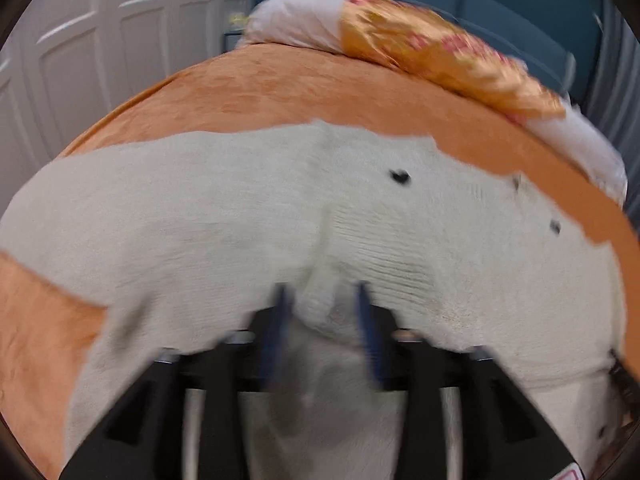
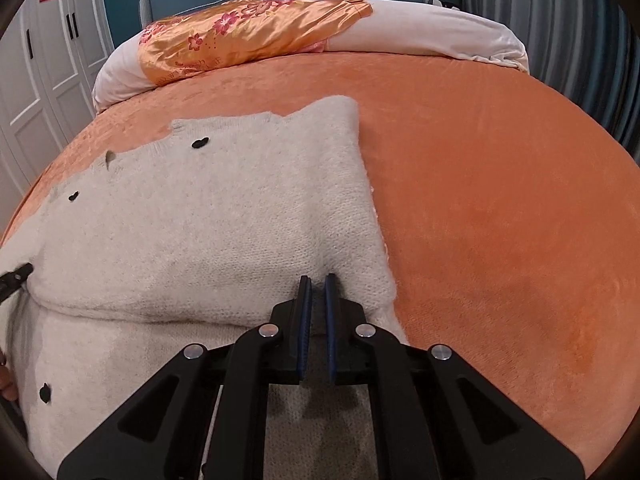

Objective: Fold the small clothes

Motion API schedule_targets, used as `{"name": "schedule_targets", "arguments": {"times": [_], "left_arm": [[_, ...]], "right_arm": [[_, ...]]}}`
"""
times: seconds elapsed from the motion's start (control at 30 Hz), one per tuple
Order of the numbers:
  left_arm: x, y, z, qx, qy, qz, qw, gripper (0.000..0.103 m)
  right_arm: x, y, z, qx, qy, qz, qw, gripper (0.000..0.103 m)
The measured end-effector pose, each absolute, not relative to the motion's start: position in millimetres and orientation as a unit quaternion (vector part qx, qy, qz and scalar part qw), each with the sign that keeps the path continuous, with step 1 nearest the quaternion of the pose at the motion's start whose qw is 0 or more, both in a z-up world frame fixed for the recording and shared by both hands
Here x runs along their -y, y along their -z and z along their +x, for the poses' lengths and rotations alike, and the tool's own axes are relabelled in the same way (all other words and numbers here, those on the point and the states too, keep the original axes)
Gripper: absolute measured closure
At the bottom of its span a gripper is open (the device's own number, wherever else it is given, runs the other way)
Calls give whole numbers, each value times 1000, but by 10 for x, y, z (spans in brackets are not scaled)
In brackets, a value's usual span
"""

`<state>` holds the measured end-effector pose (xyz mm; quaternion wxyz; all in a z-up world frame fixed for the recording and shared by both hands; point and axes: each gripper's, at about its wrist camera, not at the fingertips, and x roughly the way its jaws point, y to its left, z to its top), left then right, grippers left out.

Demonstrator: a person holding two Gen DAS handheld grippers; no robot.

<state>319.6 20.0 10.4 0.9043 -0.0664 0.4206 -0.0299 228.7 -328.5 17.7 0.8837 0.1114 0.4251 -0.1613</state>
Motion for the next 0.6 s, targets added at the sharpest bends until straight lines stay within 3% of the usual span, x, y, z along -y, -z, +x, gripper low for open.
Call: {"name": "schedule_targets", "arguments": {"times": [0.17, 0.4, 0.6], "left_arm": [[-1084, -352, 3090, -402, -21, -126, 907, 30], [-3120, -299, 3158, -400, -181, -261, 859, 29], [-3984, -115, 3205, -395, -233, -337, 822, 30]], "right_arm": [[3290, -180, 2226, -422, 159, 115, 885, 98], [3282, -165, 2236, -419, 158, 116, 886, 98], [3274, -163, 2240, -419, 160, 110, 887, 98]]}}
